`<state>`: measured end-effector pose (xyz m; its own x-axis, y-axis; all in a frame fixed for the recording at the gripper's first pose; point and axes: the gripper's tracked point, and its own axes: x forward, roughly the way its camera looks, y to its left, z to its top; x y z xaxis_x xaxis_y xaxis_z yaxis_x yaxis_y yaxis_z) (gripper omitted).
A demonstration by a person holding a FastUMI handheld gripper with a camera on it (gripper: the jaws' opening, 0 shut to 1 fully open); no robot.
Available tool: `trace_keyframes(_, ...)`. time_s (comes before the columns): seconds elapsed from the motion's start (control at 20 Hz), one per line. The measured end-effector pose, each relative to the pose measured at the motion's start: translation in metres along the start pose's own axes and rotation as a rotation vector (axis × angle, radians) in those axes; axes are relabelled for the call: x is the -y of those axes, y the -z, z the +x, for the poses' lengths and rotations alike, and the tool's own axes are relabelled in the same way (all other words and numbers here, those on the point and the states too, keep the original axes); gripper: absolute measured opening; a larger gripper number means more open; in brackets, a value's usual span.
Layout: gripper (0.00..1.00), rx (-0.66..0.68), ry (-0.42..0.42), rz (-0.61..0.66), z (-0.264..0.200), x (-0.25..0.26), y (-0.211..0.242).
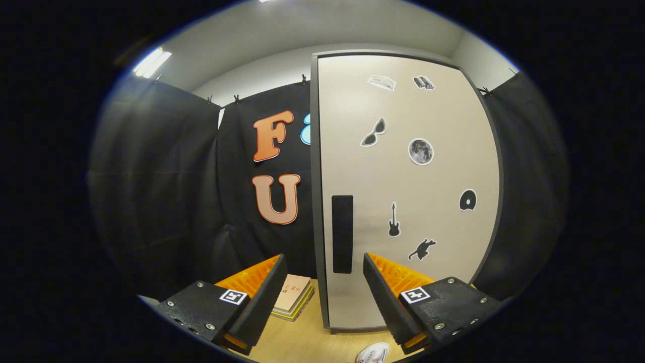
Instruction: Open the shoe cabinet door, grab the shoes and put them into the shoe cabinet, then close the shoe cabinet door.
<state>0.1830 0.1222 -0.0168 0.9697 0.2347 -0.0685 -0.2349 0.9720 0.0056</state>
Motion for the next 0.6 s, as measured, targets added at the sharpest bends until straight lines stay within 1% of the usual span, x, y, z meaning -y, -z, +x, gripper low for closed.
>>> trace_keyframes(0.3, 0.95, -0.012, 0.019, 0.023, 0.051, 0.008, 0.003)
trace_keyframes(0.5, 0.95, -0.03, 0.025, 0.031, 0.072, 0.012, 0.008)
trace_keyframes(0.6, 0.95, -0.026, 0.037, 0.015, 0.078, 0.014, 0.008)
